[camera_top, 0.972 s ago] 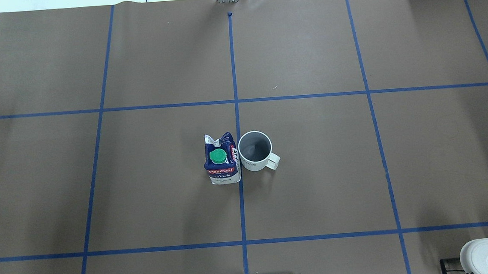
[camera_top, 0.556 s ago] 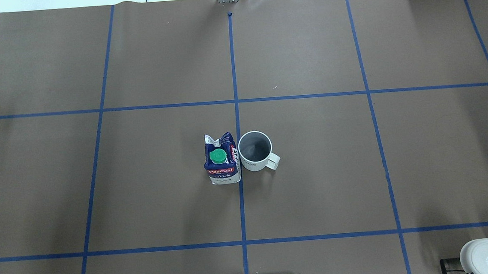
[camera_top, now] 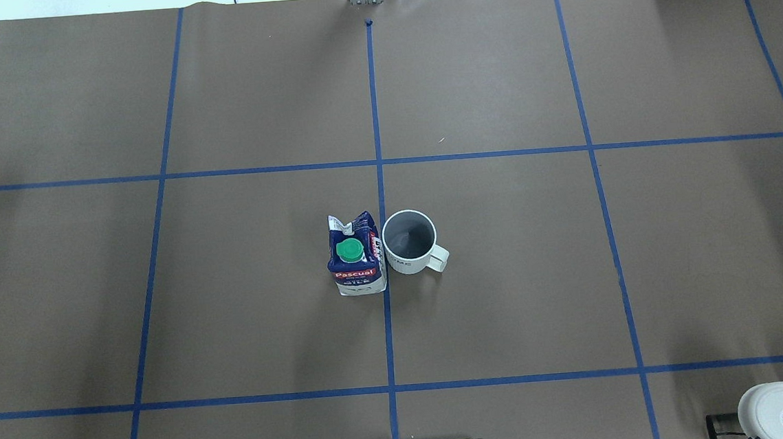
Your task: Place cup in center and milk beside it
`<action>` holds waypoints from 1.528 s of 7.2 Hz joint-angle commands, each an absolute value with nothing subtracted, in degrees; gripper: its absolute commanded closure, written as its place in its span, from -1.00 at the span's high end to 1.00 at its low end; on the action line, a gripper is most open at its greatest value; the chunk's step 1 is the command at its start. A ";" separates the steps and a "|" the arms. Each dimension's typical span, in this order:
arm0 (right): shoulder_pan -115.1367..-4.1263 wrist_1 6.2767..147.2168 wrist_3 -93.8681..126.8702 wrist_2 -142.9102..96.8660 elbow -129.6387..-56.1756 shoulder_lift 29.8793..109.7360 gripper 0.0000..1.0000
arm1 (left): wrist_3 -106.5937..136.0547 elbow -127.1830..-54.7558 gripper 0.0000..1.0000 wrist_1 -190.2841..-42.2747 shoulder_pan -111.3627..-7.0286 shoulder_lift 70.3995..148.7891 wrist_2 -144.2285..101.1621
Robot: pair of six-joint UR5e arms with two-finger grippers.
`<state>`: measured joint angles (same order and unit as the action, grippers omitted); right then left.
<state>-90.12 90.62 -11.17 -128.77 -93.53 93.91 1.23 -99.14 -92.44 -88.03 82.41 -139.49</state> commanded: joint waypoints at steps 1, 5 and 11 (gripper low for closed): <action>-90.18 90.62 -11.08 -128.76 -93.34 93.96 1.00 | 1.23 -98.97 0.99 -92.37 -87.98 82.27 -139.48; -90.53 90.62 -10.90 -128.76 -93.60 94.22 1.00 | 1.23 -98.88 0.99 -92.20 -87.89 81.39 -139.48; -90.53 90.62 -10.90 -128.76 -93.60 94.39 1.00 | 1.23 -98.61 0.98 -92.02 -87.89 81.39 -139.39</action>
<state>-90.53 90.62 -10.90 -128.76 -93.61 94.33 1.23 -98.62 -92.03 -87.89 81.39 -139.40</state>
